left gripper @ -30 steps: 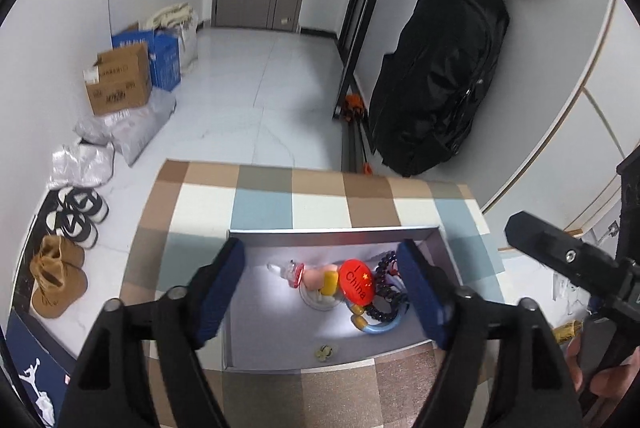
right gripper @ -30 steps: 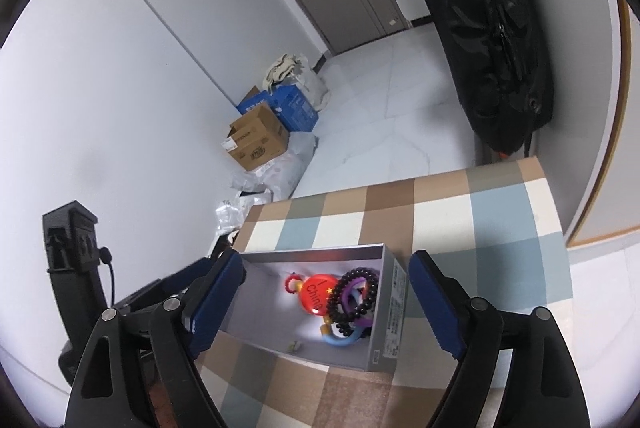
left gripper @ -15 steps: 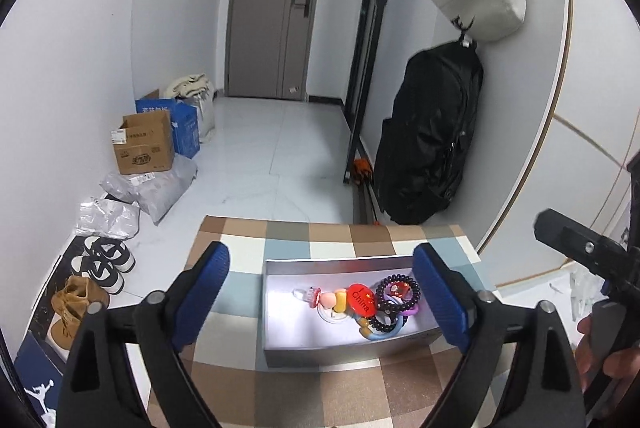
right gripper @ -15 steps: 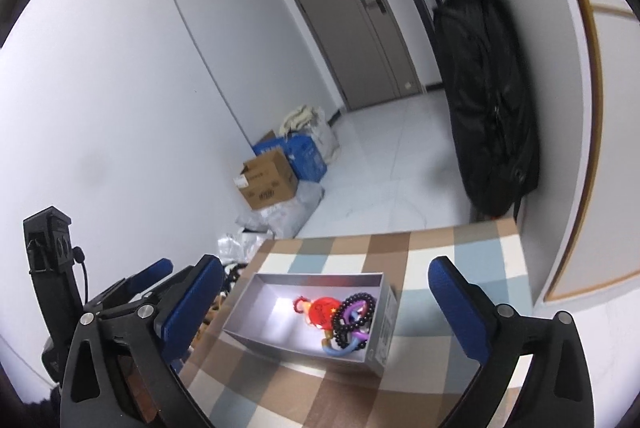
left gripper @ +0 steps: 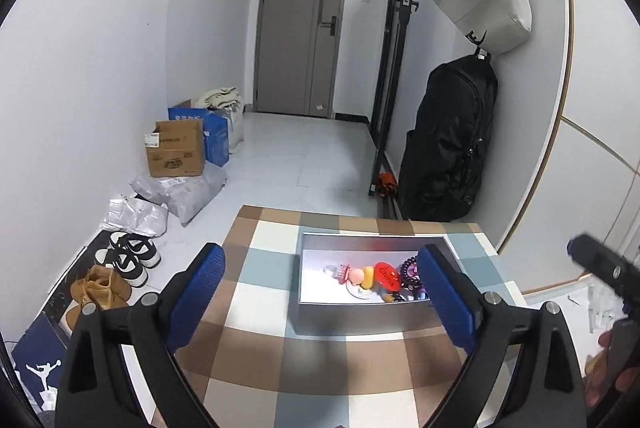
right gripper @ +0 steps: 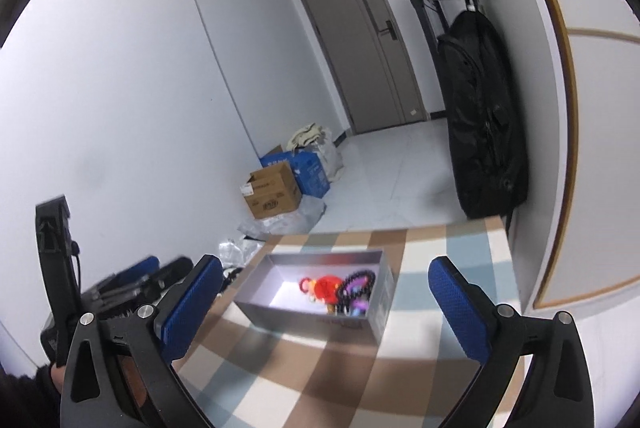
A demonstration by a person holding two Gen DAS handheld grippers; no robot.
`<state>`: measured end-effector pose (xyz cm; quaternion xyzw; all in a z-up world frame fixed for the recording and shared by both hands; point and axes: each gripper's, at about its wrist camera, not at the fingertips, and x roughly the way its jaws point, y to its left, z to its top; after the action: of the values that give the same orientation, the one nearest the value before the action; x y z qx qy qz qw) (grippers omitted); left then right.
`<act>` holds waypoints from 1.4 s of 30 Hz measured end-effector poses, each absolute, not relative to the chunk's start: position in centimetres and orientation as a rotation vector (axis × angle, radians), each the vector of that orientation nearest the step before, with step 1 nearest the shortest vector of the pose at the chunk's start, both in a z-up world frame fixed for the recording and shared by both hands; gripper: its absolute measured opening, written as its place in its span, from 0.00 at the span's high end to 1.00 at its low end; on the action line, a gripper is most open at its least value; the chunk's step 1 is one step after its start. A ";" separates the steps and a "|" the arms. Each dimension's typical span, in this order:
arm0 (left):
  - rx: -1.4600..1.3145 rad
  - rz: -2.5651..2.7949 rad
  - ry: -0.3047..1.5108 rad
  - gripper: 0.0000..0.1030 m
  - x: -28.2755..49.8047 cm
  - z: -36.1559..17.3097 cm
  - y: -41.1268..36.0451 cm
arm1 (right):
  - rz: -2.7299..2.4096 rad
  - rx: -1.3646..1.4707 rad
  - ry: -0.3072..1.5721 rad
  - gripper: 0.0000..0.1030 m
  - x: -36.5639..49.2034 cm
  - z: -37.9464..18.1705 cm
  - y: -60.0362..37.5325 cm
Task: Organize jewelry
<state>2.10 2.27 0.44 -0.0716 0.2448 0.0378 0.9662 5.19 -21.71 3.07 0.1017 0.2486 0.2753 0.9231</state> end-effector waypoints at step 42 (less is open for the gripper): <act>-0.123 0.056 0.539 0.09 2.2 -1.0 0.8 | 0.568 0.129 0.561 0.00 5.6 0.2 -20.9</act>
<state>2.24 0.85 -0.99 -0.0608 0.2662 0.0277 0.9616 5.57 -20.87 0.21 0.0628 0.2728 0.2762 0.9194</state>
